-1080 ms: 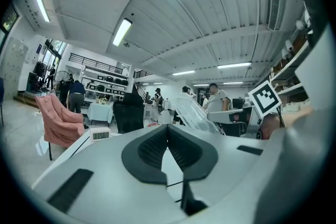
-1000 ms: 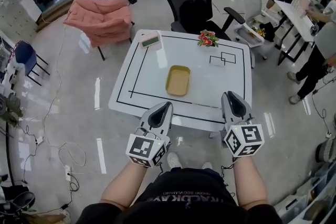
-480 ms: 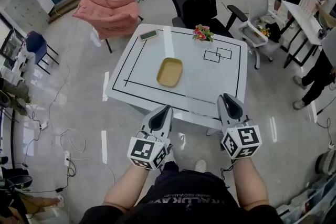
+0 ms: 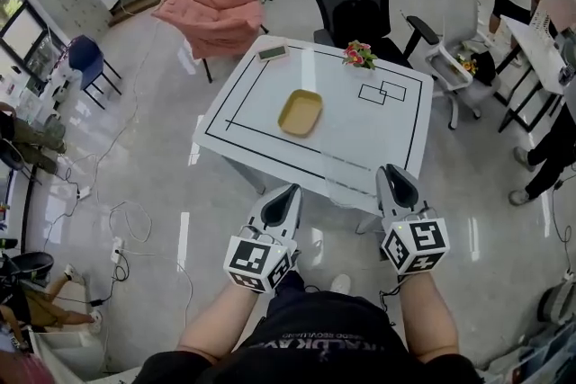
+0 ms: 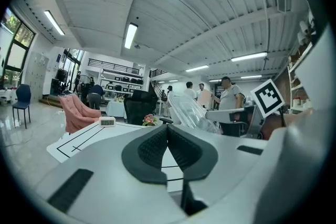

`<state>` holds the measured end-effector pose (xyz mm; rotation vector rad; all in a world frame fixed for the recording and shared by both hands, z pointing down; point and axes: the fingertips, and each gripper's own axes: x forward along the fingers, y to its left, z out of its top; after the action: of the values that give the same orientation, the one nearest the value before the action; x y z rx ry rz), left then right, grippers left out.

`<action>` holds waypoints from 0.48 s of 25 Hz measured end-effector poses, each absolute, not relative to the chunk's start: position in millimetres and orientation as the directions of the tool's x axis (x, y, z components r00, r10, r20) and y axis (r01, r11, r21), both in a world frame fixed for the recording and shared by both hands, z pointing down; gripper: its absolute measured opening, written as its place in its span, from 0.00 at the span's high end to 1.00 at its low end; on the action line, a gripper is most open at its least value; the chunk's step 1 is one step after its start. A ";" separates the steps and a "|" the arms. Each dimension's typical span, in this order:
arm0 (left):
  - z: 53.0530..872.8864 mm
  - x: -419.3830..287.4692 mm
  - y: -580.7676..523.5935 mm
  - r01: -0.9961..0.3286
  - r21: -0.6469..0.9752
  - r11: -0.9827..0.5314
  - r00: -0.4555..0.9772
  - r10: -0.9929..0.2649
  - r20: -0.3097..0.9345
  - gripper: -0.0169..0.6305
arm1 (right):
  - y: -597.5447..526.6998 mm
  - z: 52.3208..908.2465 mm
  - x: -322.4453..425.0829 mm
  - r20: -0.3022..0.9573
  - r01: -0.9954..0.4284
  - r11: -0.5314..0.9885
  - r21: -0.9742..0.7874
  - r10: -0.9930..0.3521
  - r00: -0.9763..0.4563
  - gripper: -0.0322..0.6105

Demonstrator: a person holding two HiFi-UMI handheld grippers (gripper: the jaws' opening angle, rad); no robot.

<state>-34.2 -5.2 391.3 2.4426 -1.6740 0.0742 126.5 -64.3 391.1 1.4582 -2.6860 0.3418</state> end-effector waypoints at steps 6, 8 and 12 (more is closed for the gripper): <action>389.2 -27.5 16.2 -0.937 0.101 -0.334 0.346 -0.929 0.134 0.97 | -47.4 390.8 131.4 0.144 -0.821 0.546 -0.168 -0.810 -0.568 0.87; 388.7 -25.3 20.6 -0.939 0.097 -0.329 0.340 -0.931 0.130 0.97 | -44.5 391.3 132.7 0.138 -0.816 0.552 -0.171 -0.807 -0.574 0.87; 386.6 -22.7 29.2 -0.942 0.092 -0.322 0.331 -0.935 0.126 0.97 | -39.0 390.5 135.2 0.132 -0.811 0.558 -0.174 -0.803 -0.581 0.87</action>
<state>-22.7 29.2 386.6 2.4386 -1.7337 0.0734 135.2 -39.0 390.5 1.4199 -2.7400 0.3367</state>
